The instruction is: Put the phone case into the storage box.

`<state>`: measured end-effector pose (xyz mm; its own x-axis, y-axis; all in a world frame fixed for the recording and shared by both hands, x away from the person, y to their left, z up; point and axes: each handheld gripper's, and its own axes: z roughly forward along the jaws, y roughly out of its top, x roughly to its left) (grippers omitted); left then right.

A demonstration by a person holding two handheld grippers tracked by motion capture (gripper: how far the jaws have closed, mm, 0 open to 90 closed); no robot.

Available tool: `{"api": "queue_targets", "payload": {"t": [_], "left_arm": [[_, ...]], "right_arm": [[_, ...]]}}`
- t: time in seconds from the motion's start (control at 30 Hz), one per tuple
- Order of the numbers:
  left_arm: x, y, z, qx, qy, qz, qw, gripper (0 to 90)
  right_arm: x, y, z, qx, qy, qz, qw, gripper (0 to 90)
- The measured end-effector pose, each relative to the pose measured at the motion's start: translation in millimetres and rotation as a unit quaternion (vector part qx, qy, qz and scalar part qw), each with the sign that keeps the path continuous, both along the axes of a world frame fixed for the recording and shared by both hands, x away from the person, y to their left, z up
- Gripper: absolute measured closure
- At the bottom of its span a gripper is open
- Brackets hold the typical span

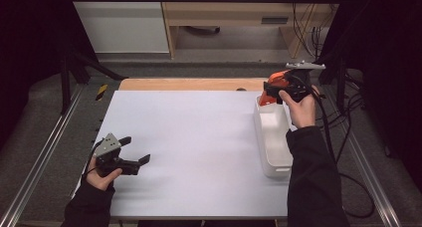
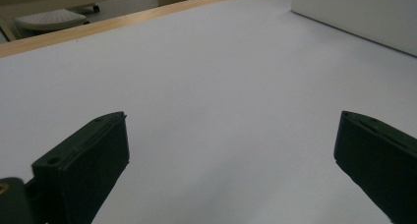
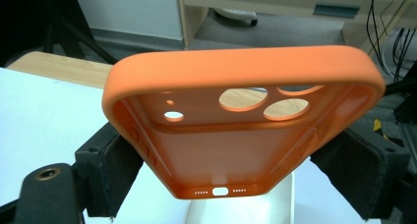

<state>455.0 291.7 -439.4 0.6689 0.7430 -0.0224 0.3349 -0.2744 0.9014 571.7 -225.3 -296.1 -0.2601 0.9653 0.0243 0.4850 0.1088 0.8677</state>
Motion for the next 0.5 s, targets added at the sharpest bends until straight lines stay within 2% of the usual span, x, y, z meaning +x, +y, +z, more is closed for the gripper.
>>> {"api": "queue_targets", "payload": {"t": [0.13,0.5], "left_arm": [[0.3,-0.6,-0.4,0.002,0.0,-0.001,1.0,0.0],[0.6,-1.4,-1.0,0.003,0.002,-0.005,1.0,0.0]], "right_arm": [[5.0,2.2,-3.8,-0.005,0.012,-0.01,0.9999,15.4],[19.1,4.7,-13.5,-0.015,0.023,-0.031,0.9991,15.3]]}}
